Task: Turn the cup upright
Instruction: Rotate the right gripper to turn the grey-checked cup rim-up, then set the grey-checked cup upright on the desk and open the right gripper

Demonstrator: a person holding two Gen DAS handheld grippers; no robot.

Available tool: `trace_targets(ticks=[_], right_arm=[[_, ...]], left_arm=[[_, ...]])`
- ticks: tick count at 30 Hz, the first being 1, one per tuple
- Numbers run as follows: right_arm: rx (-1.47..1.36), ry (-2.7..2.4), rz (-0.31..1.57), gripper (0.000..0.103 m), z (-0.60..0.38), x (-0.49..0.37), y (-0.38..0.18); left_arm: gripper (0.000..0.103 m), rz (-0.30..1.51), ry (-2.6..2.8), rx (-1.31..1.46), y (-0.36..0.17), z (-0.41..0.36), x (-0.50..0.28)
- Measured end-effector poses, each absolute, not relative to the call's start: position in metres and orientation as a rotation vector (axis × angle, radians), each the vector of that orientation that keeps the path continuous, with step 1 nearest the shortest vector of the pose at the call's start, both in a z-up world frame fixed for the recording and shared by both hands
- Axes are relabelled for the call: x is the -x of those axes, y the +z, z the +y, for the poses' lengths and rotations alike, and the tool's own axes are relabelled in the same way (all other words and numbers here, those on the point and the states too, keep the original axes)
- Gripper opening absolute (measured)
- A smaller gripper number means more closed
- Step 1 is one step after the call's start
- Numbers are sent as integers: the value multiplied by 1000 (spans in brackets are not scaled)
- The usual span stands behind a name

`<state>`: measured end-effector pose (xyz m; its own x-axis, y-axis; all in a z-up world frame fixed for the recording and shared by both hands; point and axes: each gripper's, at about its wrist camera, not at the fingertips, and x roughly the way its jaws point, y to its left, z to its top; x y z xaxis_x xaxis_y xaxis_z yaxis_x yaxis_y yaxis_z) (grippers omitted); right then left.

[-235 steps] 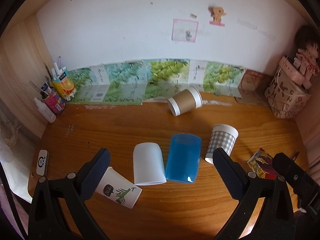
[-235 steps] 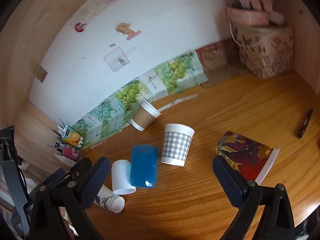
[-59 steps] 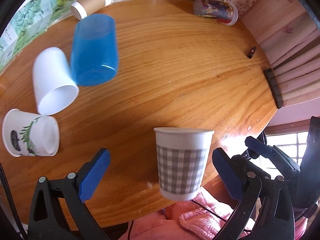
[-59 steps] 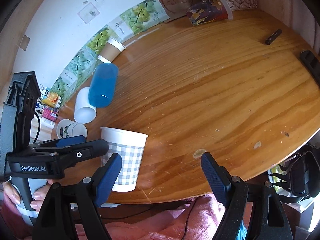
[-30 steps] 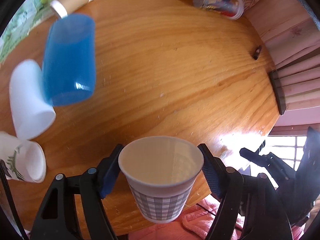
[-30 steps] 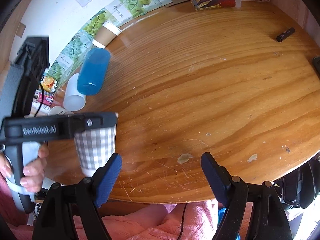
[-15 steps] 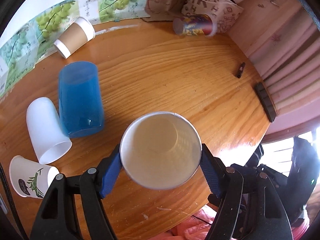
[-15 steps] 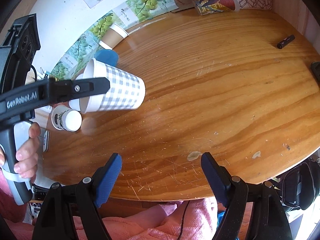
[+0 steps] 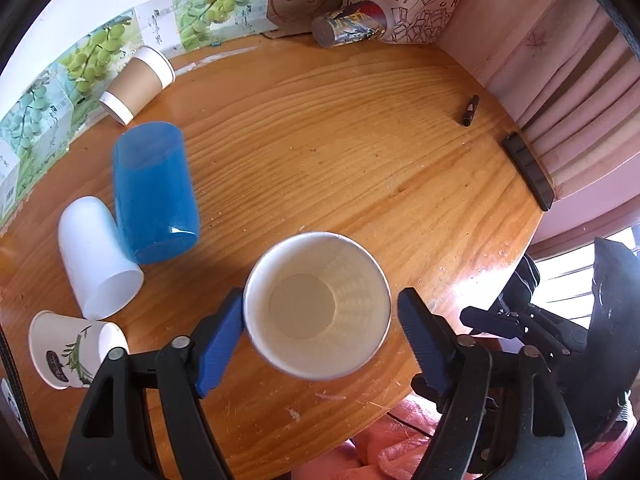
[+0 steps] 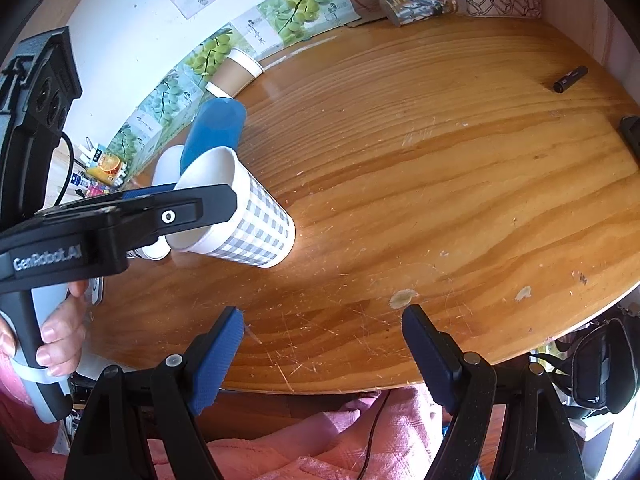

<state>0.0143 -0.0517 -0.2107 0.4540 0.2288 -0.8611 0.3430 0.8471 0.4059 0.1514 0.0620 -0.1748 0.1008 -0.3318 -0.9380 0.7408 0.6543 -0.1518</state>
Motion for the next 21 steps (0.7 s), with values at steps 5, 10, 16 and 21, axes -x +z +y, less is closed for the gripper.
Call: trace_targets(ticks=[5, 10, 16, 21], right_arm=[[-595, -81, 1087, 83, -50, -11, -206], [-630, -64, 1028, 87, -44, -4, -195], [-542, -60, 968, 91, -19, 9, -168], [-495, -43, 897, 99, -1, 19, -141]], left_arm=[[84, 1198, -820, -378, -158, 75, -146], [85, 1186, -780, -342, -140, 105, -136], [84, 1124, -696, -271, -118, 155, -119], [85, 1001, -576, -206, -88, 193, -103]])
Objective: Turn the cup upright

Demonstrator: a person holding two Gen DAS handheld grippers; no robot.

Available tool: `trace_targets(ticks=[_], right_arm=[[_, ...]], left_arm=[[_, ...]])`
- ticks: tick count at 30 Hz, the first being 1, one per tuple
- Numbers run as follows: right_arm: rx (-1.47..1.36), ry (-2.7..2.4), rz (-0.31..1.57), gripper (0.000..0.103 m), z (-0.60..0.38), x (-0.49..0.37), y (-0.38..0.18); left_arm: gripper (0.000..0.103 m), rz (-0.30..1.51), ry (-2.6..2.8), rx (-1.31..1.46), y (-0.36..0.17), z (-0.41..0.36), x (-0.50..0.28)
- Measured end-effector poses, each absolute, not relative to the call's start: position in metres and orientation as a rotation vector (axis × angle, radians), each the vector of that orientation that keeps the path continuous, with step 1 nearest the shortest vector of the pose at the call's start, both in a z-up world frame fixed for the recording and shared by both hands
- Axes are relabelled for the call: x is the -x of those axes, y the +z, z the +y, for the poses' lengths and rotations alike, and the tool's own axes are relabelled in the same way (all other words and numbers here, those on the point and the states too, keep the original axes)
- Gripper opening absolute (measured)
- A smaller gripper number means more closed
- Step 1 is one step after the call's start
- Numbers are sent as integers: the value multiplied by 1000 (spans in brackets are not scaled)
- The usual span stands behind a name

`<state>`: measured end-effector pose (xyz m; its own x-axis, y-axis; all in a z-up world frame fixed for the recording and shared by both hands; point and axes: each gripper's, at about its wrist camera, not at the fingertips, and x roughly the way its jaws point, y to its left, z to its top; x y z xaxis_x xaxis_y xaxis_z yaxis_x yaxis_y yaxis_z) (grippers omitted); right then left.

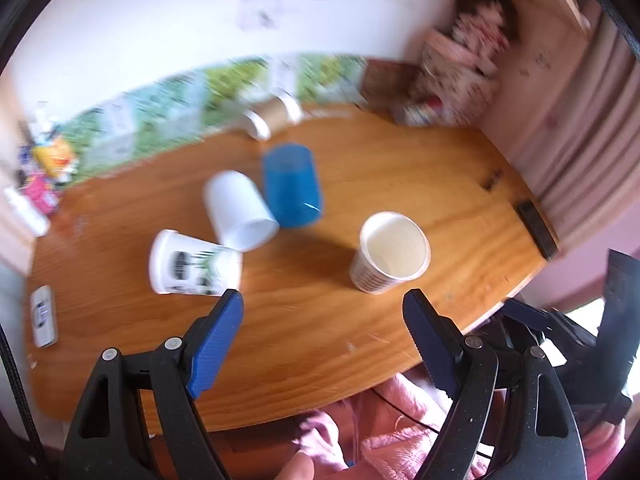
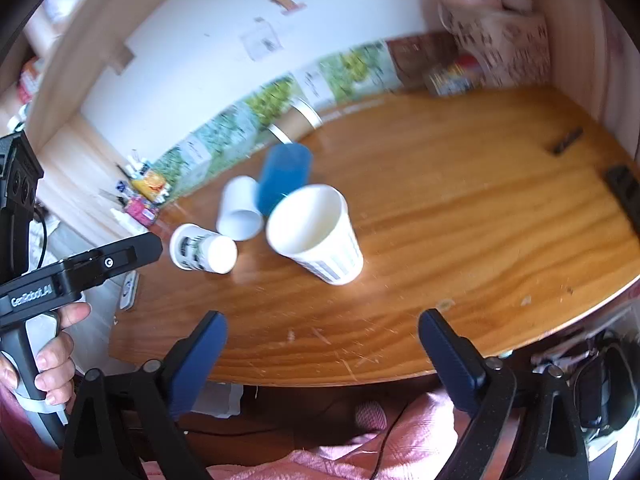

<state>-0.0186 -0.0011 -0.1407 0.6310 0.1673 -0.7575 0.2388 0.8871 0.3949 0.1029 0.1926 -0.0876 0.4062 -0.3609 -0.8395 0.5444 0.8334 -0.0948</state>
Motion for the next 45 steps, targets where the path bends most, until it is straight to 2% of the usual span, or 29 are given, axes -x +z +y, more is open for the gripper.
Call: trace_targets(ticks=[7, 8, 10, 12, 16, 28, 36, 45], right_arm=[[-408, 29, 814, 101, 18, 17, -90], [-391, 31, 799, 101, 20, 18, -82], [-367, 41, 768, 102, 22, 18, -66], [-351, 49, 736, 102, 24, 22, -50], [-323, 52, 657, 102, 28, 30, -24], [-197, -78, 474, 102, 31, 48, 4], [-171, -67, 410, 102, 25, 48, 10], [-176, -78, 408, 103, 13, 44, 9]], left_arm=[[86, 881, -429, -32, -54, 226, -88], [87, 862, -413, -5, -50, 228, -86], [96, 826, -386, 42, -42, 231, -80], [100, 781, -369, 64, -31, 235, -72], [101, 694, -314, 77, -15, 241, -55], [102, 494, -209, 102, 4, 242, -22], [102, 355, -182, 20, 16, 220, -5], [102, 344, -184, -6, 17, 208, -6]])
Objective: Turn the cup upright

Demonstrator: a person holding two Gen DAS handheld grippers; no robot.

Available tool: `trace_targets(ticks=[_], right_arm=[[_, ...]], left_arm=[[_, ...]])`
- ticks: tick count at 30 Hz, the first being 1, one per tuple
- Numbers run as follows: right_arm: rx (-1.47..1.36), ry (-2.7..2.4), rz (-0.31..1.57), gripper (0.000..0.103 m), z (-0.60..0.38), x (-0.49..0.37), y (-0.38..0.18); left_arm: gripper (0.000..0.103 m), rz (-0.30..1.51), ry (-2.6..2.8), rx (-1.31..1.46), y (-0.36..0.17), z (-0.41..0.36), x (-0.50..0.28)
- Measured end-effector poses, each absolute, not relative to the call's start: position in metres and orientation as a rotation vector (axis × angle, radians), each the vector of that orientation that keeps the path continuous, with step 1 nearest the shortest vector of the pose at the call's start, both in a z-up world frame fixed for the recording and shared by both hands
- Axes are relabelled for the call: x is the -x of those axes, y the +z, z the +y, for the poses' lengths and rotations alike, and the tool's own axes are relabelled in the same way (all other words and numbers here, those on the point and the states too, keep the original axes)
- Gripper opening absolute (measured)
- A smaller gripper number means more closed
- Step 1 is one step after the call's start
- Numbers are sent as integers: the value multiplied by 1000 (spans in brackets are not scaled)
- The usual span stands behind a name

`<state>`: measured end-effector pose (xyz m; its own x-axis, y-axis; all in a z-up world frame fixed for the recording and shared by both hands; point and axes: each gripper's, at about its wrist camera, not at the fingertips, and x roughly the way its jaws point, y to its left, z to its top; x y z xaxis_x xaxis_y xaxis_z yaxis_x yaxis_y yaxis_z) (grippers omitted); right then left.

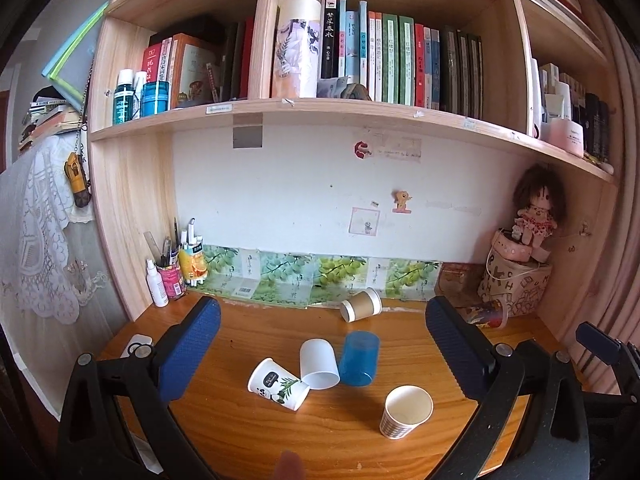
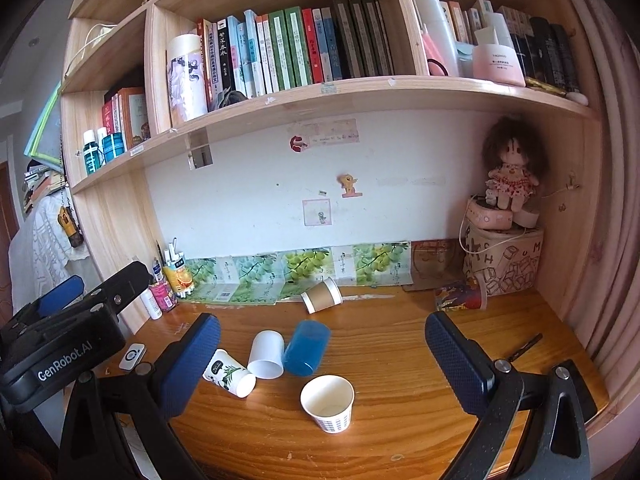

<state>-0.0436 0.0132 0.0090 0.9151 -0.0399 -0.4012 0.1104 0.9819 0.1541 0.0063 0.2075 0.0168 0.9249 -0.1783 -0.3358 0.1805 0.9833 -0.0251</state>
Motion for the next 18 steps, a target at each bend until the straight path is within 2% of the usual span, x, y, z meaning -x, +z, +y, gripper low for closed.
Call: trace_targets(ticks=[18], right_arm=[[-194, -103, 444, 103, 1, 34, 2]], left_arm=[[102, 392, -200, -25, 10, 192, -19]])
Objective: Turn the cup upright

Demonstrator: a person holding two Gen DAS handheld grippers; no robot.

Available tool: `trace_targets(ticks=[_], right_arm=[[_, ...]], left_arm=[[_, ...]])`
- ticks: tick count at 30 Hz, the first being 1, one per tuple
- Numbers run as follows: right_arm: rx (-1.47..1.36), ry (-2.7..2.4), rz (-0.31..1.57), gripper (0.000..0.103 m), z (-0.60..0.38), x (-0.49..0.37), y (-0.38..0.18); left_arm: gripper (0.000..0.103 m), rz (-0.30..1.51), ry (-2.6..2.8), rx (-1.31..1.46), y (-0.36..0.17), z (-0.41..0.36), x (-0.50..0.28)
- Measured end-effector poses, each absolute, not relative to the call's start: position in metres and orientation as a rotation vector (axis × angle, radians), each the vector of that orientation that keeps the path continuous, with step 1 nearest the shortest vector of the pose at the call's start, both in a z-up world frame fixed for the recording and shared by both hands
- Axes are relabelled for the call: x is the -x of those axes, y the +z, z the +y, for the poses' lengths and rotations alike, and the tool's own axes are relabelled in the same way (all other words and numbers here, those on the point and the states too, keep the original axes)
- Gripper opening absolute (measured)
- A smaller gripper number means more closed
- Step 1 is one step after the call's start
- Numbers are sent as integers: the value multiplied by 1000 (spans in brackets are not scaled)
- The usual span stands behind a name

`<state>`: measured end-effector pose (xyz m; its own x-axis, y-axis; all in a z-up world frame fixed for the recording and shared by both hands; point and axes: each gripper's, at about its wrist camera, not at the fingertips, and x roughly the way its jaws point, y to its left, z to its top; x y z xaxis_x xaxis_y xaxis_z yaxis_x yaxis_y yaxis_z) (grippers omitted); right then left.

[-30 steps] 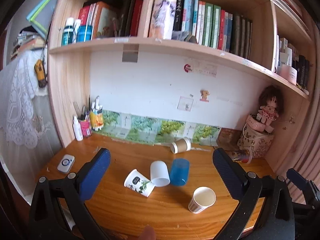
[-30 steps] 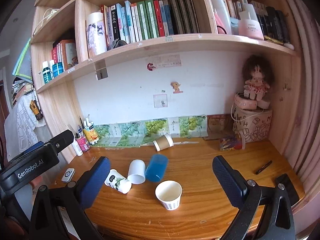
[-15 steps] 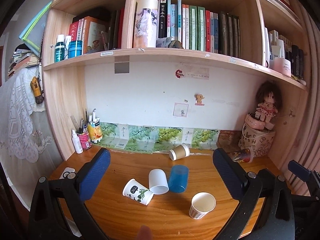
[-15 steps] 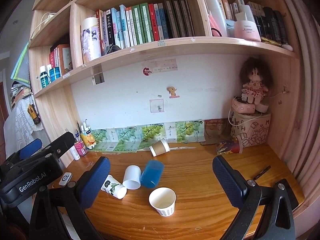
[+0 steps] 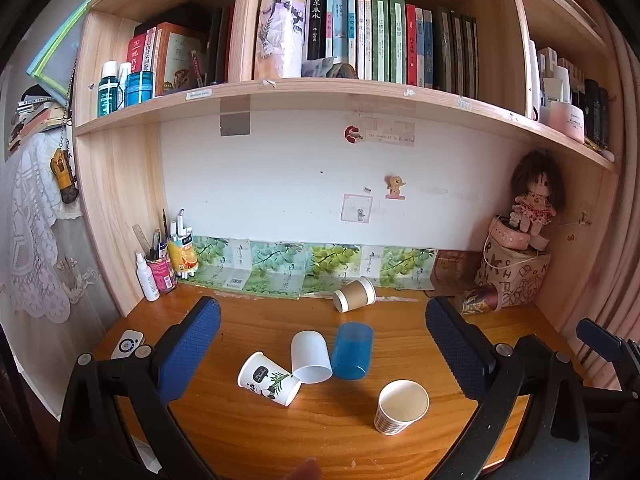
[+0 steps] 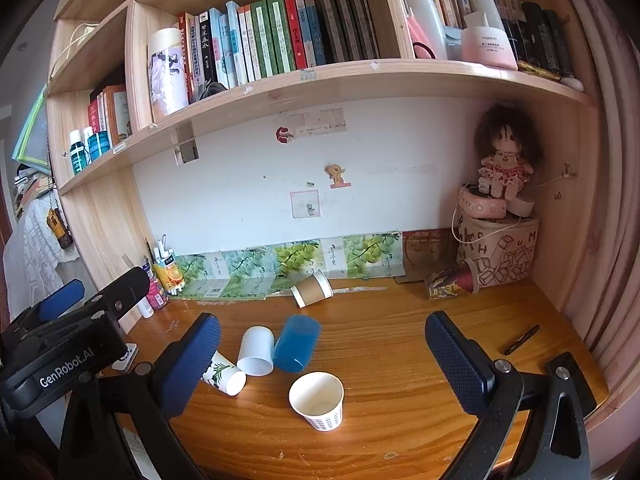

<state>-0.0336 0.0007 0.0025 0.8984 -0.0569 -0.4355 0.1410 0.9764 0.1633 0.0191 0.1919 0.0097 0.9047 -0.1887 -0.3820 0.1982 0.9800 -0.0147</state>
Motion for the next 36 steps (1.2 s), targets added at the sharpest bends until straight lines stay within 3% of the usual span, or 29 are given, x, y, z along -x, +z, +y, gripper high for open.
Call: trace_targets(ticks=[36], right_arm=[[-210, -71, 543, 103, -66, 15, -16]], left_arm=[[102, 476, -121, -65, -5, 125, -30]])
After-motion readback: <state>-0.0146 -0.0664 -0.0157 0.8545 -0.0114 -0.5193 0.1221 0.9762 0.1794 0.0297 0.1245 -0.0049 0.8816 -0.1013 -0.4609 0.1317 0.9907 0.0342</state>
